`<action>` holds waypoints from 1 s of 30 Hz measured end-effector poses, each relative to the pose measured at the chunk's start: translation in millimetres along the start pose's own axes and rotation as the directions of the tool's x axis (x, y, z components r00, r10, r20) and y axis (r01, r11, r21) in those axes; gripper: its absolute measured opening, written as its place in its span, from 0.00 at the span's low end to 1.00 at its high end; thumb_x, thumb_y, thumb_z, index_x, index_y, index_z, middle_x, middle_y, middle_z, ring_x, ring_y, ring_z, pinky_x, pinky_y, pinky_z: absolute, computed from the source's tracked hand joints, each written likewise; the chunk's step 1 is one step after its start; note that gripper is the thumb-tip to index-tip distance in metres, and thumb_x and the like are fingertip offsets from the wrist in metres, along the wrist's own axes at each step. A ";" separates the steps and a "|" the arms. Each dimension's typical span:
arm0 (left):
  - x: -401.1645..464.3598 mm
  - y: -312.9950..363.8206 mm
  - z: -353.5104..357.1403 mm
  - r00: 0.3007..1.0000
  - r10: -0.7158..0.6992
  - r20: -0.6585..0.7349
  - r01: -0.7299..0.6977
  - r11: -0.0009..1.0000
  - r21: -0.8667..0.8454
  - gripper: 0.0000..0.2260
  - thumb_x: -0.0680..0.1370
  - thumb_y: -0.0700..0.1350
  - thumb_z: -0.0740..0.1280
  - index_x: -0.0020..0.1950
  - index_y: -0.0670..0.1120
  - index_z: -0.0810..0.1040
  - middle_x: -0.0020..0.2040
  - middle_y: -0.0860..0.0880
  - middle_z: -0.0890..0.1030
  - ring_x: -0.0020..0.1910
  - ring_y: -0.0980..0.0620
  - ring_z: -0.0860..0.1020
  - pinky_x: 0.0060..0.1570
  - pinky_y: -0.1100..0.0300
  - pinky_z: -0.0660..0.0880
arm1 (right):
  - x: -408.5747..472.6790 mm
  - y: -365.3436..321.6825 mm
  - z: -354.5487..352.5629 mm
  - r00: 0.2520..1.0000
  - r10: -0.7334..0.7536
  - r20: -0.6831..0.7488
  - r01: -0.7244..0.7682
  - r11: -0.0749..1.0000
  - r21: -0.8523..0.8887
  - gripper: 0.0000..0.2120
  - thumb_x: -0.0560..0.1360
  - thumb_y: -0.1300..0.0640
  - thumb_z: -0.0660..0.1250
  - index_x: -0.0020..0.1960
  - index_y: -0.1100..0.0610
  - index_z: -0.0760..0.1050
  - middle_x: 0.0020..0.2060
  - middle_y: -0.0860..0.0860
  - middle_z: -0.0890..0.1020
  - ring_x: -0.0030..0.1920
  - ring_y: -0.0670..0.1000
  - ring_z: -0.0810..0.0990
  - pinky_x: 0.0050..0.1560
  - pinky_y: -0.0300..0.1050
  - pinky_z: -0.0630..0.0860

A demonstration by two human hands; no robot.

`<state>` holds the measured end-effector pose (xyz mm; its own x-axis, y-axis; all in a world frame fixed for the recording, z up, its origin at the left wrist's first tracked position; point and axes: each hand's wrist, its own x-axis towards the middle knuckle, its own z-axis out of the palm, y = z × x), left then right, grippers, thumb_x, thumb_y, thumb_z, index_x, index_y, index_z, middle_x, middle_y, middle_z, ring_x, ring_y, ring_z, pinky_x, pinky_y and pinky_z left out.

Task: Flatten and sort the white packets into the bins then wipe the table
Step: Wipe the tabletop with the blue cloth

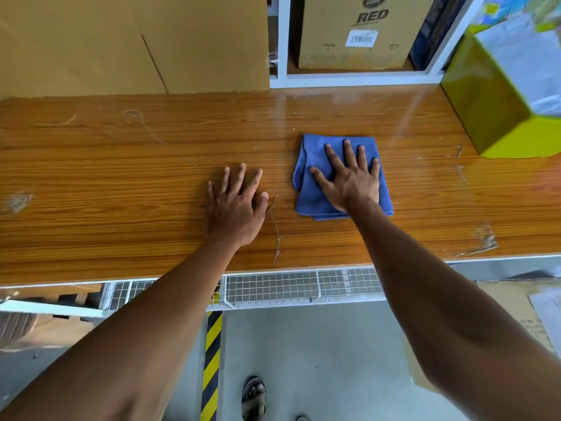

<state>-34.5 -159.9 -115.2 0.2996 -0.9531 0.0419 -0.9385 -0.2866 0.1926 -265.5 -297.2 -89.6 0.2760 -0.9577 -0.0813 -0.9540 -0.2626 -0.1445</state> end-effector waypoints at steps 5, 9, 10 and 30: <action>-3.5 4.2 -4.2 1.000 -0.007 0.028 0.007 1.000 0.001 0.29 0.84 0.66 0.42 0.85 0.63 0.48 0.87 0.52 0.46 0.85 0.43 0.43 0.81 0.37 0.39 | -65.4 5.6 6.6 0.999 -0.020 -0.040 0.021 0.999 0.032 0.40 0.77 0.21 0.40 0.84 0.37 0.46 0.85 0.49 0.48 0.84 0.58 0.45 0.80 0.66 0.45; -3.3 21.1 -6.0 0.997 -0.043 0.062 0.045 0.999 -0.030 0.29 0.84 0.66 0.43 0.85 0.63 0.49 0.87 0.51 0.46 0.85 0.43 0.43 0.81 0.37 0.36 | -127.4 28.9 9.6 0.999 -0.019 -0.047 0.019 1.000 0.003 0.38 0.78 0.22 0.42 0.84 0.36 0.45 0.85 0.48 0.48 0.84 0.57 0.46 0.81 0.66 0.47; -1.8 29.5 -5.0 0.997 -0.028 0.074 0.031 0.999 -0.031 0.29 0.83 0.66 0.42 0.85 0.63 0.49 0.87 0.51 0.45 0.85 0.43 0.42 0.81 0.37 0.36 | -124.7 33.2 8.5 0.999 -0.012 -0.038 0.012 1.000 -0.001 0.38 0.78 0.22 0.42 0.83 0.36 0.45 0.85 0.48 0.48 0.84 0.57 0.46 0.81 0.66 0.46; 53.4 90.3 10.5 0.991 -0.040 0.127 0.032 0.998 0.061 0.29 0.82 0.70 0.36 0.84 0.66 0.39 0.86 0.51 0.38 0.84 0.41 0.37 0.80 0.33 0.38 | -50.8 92.4 -6.8 0.992 0.105 -0.069 -0.106 0.994 -0.008 0.40 0.77 0.21 0.40 0.84 0.37 0.46 0.85 0.49 0.49 0.84 0.58 0.46 0.80 0.67 0.46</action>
<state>-105.0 -237.8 -105.8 0.3127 -0.9455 -0.0904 -0.9371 -0.3227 0.1332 -368.4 -273.7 -92.1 0.1655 -0.9858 -0.0277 -0.9787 -0.1608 -0.1275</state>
